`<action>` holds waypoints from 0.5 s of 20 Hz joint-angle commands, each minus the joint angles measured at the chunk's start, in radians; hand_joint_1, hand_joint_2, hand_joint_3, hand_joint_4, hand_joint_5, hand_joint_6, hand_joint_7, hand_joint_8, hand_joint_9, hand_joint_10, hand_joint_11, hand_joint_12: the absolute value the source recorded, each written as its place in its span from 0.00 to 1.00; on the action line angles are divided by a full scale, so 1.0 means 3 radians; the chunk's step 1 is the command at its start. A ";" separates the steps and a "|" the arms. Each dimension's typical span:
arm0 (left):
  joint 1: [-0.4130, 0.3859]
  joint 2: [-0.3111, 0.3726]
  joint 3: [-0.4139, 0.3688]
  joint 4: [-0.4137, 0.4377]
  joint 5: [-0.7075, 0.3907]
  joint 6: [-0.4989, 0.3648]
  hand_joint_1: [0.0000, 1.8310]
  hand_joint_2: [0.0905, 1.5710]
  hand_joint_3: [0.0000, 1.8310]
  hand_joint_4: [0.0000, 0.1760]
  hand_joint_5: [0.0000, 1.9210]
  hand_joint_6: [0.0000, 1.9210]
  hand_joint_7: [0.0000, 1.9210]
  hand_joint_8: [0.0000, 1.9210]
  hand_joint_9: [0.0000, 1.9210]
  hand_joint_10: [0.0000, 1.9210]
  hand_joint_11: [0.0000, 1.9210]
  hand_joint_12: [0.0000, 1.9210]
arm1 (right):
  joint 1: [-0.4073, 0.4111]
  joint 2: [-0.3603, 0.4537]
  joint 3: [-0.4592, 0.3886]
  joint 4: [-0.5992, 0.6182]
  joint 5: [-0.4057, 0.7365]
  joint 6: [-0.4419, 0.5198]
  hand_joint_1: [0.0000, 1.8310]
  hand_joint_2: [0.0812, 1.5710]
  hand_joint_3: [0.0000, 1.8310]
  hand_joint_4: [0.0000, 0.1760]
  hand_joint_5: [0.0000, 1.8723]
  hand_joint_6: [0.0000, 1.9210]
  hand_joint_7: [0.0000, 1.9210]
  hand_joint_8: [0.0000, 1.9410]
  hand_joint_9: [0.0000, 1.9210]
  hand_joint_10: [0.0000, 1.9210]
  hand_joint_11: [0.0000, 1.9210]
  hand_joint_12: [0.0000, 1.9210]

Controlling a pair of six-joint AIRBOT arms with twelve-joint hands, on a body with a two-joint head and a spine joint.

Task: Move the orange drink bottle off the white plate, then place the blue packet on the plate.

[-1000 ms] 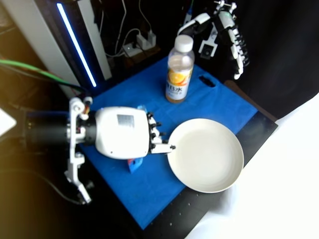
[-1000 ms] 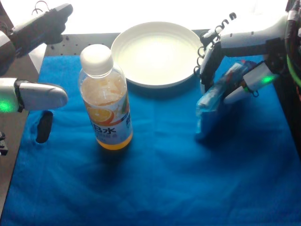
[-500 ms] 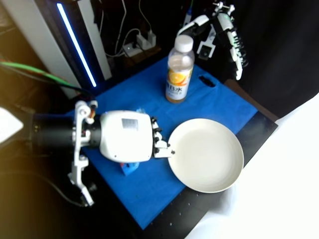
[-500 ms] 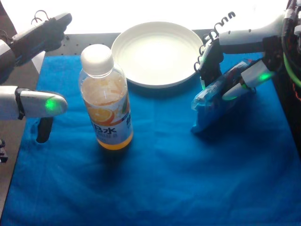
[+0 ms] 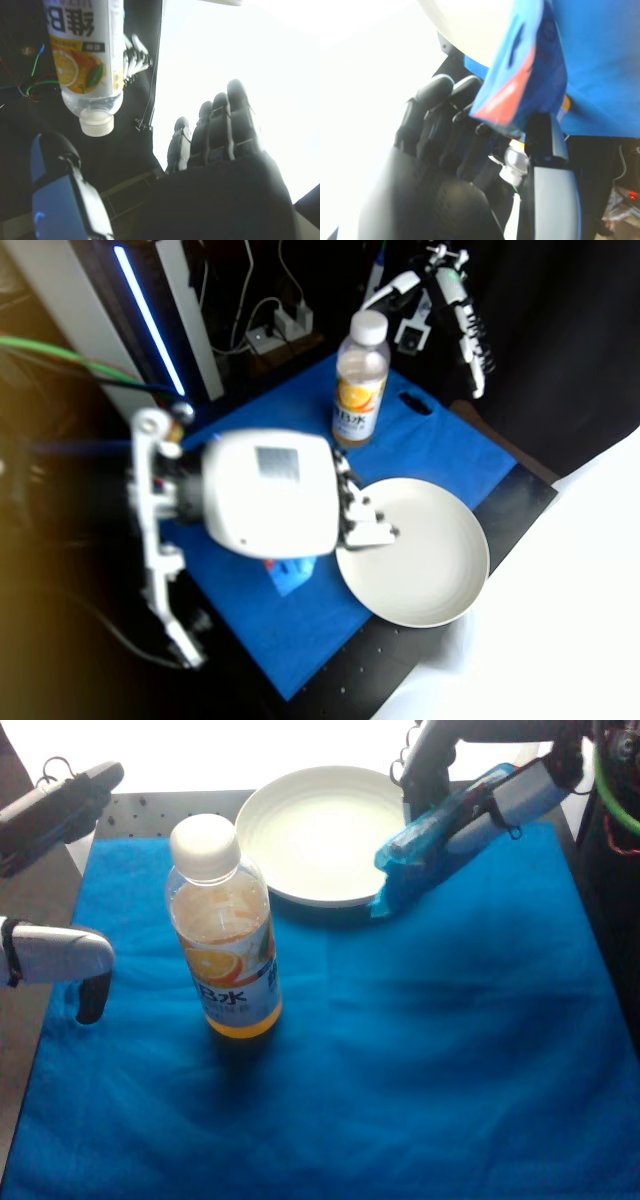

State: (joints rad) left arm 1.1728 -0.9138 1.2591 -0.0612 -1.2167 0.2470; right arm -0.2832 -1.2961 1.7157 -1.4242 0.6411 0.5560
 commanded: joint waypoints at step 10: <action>0.0063 0.0083 -0.0070 -0.0137 -0.0503 0.0012 0.29 0.48 0.01 1.00 0.00 0.00 0.02 0.00 0.01 0.00 0.00 0.05 | 0.0093 -0.0531 0.0517 0.0404 -0.0107 0.0005 0.67 0.61 0.00 0.00 0.73 0.11 0.54 0.70 0.52 0.96 0.56 0.99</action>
State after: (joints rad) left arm 1.1984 -0.8936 1.2388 -0.0689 -1.2407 0.2554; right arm -0.2752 -1.4628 1.8797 -1.3727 0.5900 0.5533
